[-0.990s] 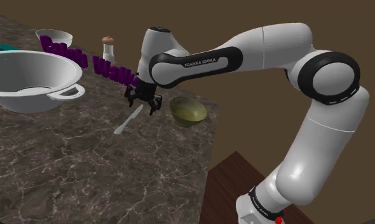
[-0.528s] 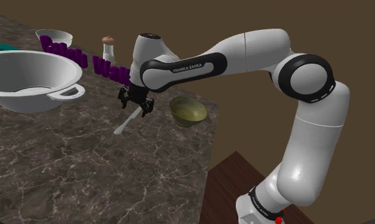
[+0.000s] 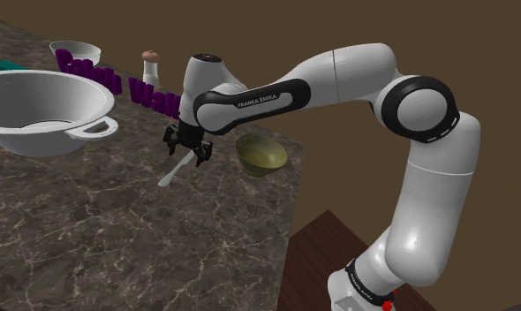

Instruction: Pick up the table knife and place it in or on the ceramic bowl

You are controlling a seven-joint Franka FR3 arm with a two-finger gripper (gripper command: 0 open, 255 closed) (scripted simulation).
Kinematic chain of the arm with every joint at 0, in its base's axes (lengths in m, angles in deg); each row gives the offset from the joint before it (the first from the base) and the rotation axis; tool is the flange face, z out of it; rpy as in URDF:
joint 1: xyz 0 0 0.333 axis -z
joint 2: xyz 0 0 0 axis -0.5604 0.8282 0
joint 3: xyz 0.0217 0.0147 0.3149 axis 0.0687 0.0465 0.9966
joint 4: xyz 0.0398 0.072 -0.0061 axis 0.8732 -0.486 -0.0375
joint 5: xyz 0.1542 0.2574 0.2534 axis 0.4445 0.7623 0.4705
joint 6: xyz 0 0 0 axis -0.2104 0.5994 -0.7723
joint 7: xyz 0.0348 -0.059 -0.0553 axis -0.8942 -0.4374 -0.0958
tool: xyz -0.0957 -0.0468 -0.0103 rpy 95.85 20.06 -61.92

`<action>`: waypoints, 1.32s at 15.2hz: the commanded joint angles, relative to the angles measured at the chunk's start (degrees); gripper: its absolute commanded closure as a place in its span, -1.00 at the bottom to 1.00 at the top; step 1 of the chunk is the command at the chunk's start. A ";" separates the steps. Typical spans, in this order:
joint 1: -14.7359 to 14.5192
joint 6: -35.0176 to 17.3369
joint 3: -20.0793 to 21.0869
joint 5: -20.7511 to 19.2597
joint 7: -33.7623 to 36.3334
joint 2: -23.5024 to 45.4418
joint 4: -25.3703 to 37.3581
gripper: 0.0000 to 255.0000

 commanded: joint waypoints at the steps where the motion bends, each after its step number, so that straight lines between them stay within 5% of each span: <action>1: 0.00 -0.02 0.00 -0.01 0.00 0.01 -0.01 -1.00; 2: 0.00 -0.01 0.00 0.00 0.00 0.01 0.00 -1.00; 3: 0.00 -0.01 0.00 0.00 0.00 0.01 0.00 1.00; 12: 0.00 -0.02 0.00 -0.01 0.00 0.01 -0.01 1.00; 20: 0.52 4.97 0.83 1.58 -0.94 -2.76 2.44 1.00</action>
